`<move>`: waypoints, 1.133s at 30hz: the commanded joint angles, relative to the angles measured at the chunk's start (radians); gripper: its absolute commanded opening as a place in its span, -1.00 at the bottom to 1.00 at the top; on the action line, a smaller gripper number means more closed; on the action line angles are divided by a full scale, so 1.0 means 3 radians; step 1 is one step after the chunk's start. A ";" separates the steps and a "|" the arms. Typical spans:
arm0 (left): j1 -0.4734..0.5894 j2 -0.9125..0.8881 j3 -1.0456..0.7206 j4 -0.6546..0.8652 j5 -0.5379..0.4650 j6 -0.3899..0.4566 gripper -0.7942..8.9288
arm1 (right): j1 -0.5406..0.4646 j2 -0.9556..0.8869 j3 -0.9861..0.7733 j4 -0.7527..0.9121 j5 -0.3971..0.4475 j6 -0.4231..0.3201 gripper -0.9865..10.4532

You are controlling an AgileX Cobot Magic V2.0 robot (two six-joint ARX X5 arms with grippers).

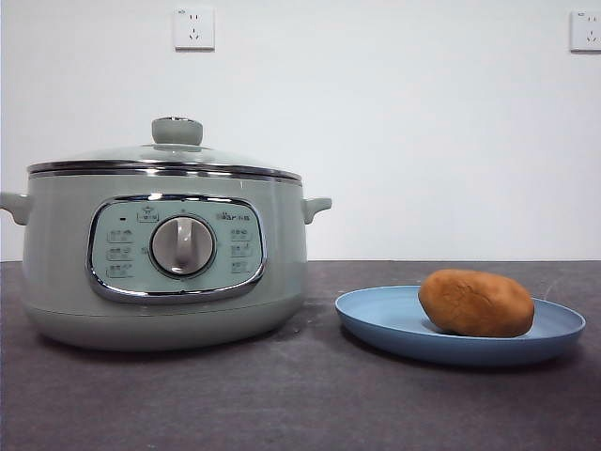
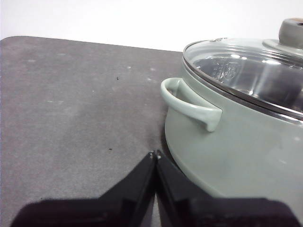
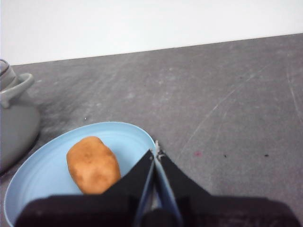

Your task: Take the potato out from the steamer,put the potato on the plate,close the lid

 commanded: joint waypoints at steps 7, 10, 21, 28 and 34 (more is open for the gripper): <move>0.0009 -0.0006 -0.0043 0.0006 -0.0014 -0.0029 -0.84 | 0.0009 -0.0354 -0.0173 -0.0184 0.0036 0.0109 -0.83; 0.0006 -0.0006 -0.0043 0.0006 -0.0015 -0.0029 -0.84 | 0.0010 -0.0354 -0.0173 -0.0197 0.0062 0.0109 -0.83; 0.0006 -0.0006 -0.0043 0.0008 -0.0015 -0.0029 -0.84 | 0.0010 -0.0352 -0.0173 -0.0183 0.0083 0.0106 -0.83; 0.0006 -0.0006 -0.0043 0.0008 -0.0015 -0.0029 -0.84 | 0.0010 -0.0352 -0.0173 -0.0183 0.0083 0.0106 -0.83; 0.0006 -0.0006 -0.0043 0.0008 -0.0014 -0.0029 -0.84 | 0.0010 -0.0351 -0.0173 -0.0182 0.0083 0.0106 -0.83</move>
